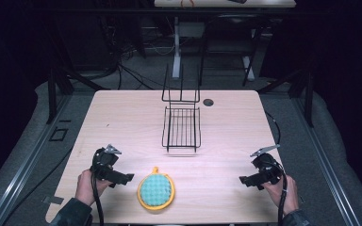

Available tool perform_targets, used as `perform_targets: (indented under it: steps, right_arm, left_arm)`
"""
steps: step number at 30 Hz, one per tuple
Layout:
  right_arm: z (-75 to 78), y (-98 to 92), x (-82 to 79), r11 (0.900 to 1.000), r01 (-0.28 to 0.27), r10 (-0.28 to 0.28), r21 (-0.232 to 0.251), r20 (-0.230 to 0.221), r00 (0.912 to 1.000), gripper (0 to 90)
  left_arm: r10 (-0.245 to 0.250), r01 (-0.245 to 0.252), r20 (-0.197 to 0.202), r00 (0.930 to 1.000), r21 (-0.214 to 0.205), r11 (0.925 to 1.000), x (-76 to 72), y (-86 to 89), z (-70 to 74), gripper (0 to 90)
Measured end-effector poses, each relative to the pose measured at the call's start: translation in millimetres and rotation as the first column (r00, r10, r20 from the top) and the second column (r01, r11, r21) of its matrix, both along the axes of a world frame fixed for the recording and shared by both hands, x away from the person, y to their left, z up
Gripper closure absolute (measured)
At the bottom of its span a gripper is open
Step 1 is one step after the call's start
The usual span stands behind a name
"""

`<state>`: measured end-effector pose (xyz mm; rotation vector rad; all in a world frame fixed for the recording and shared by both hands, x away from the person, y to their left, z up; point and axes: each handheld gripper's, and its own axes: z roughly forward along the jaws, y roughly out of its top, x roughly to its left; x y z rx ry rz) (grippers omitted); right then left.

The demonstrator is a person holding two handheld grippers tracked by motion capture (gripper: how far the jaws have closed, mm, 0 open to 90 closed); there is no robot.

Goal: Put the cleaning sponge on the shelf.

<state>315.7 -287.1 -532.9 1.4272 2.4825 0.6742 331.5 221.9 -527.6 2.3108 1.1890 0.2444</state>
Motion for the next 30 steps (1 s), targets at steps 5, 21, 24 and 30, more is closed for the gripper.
perform_targets:
  steps: [5, 21, 24, 30]
  right_arm:
    - [-1.5, 2.1, 0.0, 0.9999, -0.012, 0.012, -0.004, -0.008, 0.9999, 7.7]
    - [-5.6, 7.0, 0.9, 0.9986, -0.048, 0.047, -0.024, -0.035, 0.9983, 7.7]
    - [-4.3, 9.4, 0.4, 0.9972, -0.072, 0.071, -0.021, -0.030, 0.9970, 7.6]
    - [-6.7, 12.4, 1.9, 0.9961, -0.084, 0.083, -0.026, -0.031, 0.9961, 7.6]
  left_arm:
    - [-0.021, 0.021, -0.009, 0.9997, 0.010, 0.9997, -1.1, -4.0, -1.0, 0.1]
    - [-0.060, 0.060, 0.002, 0.9982, -0.014, 0.9981, -3.6, -24.3, 0.6, 0.0]
    - [-0.073, 0.073, 0.003, 0.9973, -0.020, 0.9971, -4.4, -29.5, -0.1, 0.0]
    - [-0.095, 0.095, -0.016, 0.9953, -0.023, 0.9952, -4.5, -38.4, -4.4, 0.0]
